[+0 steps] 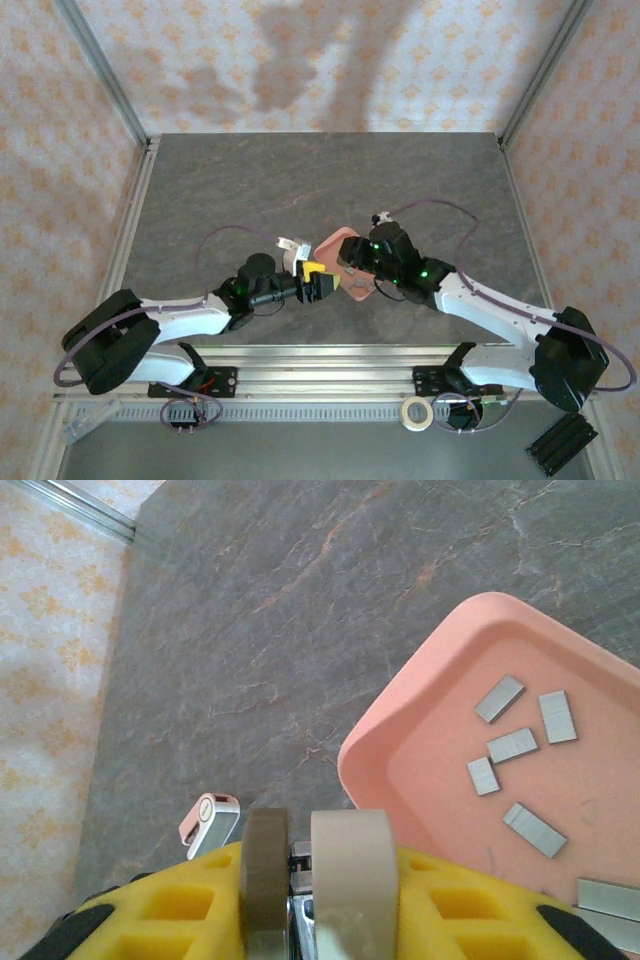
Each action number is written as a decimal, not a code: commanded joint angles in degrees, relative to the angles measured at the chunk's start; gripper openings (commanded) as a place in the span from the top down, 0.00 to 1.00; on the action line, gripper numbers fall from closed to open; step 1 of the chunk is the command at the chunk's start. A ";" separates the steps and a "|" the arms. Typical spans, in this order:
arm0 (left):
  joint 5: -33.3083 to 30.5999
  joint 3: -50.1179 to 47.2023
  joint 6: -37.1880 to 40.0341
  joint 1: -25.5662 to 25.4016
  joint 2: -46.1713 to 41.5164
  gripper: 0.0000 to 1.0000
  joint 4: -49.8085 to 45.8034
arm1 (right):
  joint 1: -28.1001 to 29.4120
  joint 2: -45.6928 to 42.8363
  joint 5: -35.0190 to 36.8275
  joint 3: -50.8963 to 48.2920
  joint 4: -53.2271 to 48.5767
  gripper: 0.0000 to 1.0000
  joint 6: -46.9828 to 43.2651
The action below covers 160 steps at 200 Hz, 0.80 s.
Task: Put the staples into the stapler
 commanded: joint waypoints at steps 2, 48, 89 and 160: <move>0.17 2.12 2.61 -1.13 0.62 0.29 4.36 | 0.57 -0.10 1.26 1.02 3.87 0.67 1.54; -3.68 2.66 2.71 -2.41 2.41 0.32 5.71 | 1.27 -0.66 -0.40 -0.65 7.78 0.67 1.55; -7.83 1.51 1.87 -2.49 2.58 0.33 8.83 | 1.71 -2.01 -1.10 -1.49 7.24 0.67 2.01; -12.19 1.16 2.85 -2.62 1.79 0.37 9.01 | 2.32 -3.21 -3.53 -3.56 9.14 0.67 4.55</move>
